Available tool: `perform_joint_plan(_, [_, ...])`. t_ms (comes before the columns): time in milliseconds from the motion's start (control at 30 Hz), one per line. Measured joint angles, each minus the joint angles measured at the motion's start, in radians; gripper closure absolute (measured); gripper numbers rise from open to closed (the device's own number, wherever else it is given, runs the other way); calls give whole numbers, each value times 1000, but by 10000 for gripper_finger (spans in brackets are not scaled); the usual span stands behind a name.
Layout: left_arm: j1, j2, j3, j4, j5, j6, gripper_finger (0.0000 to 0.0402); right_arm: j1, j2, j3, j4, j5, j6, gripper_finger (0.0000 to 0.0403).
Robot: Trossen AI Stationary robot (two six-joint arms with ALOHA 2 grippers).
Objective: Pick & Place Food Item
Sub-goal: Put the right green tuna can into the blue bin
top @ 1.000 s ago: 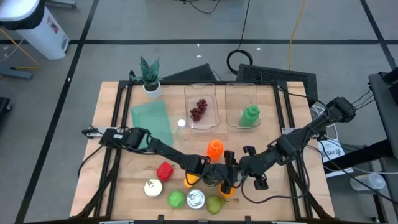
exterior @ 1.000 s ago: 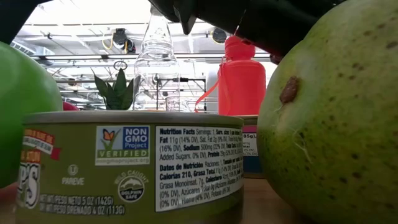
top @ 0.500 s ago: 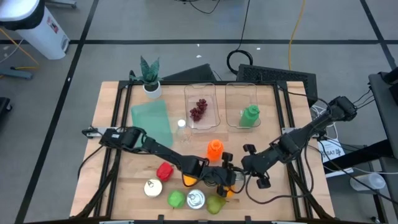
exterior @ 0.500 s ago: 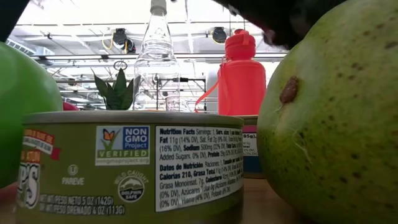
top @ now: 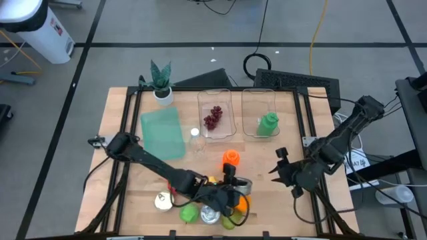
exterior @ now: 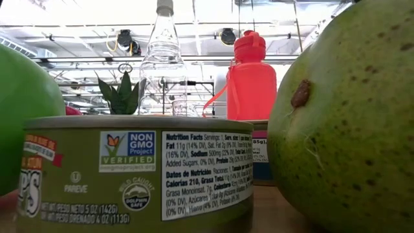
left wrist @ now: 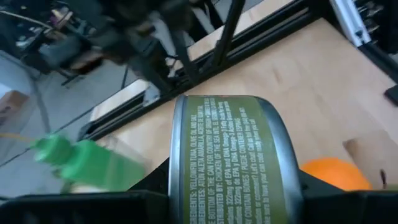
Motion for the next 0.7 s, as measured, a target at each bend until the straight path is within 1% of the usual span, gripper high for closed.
perform_joint_plan(100, [-15, -43, 0, -47, -40, -20, 273, 30, 1, -60, 35, 73, -23, 287])
perform_joint_plan(167, [-26, -71, 0, -94, -97, -40, 273, 39, 2, -104, 88, 105, -25, 291])
perform_joint_plan(333, [-58, -137, 0, -304, -242, -166, 273, 48, 2, -219, 253, 118, -36, 293])
perform_joint_plan(567, [-134, -207, 0, -598, -395, -428, 273, 48, 2, -350, 494, 120, -126, 299])
perform_joint_plan(633, [-169, -236, 0, -708, -428, -537, 273, 48, 2, -367, 538, 121, -160, 301])
perform_joint_plan(700, [-203, -269, 0, -834, -446, -682, 273, 48, 2, -371, 558, 120, -166, 304])
